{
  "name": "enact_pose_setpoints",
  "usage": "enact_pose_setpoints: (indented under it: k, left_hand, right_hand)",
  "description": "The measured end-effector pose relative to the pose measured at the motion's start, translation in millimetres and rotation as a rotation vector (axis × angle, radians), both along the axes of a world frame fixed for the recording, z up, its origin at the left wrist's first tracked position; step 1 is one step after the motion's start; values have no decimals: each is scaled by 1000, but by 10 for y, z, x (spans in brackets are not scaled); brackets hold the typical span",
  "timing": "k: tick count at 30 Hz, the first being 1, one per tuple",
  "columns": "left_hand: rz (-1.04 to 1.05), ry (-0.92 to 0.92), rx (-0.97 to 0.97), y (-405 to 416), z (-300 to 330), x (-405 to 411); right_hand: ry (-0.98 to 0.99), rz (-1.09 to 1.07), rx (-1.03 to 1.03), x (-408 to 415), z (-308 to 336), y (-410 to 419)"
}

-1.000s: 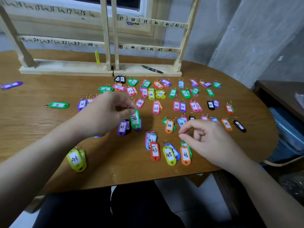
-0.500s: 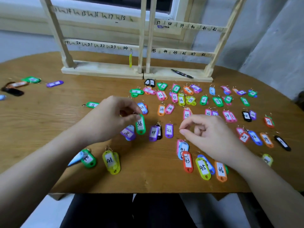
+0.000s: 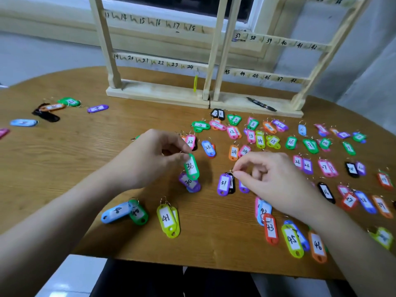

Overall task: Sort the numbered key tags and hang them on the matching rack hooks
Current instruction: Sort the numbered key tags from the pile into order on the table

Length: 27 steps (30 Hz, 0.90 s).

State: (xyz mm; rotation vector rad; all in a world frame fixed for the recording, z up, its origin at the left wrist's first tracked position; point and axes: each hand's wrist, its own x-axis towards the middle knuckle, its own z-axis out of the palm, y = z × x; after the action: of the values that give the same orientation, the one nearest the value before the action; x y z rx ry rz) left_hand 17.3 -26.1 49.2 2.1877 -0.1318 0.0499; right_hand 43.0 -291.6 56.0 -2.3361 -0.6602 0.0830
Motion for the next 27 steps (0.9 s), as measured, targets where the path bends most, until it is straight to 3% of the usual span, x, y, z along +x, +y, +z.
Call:
enact_pose_setpoints:
  k: [15, 27]
  left_hand:
    - [-89, 51, 49, -223, 67, 318]
    - [-283, -11, 116, -990, 239, 721]
  right_hand:
    - [-40, -1, 25, 142, -29, -157]
    - [-50, -220, 98, 161, 8, -1063]
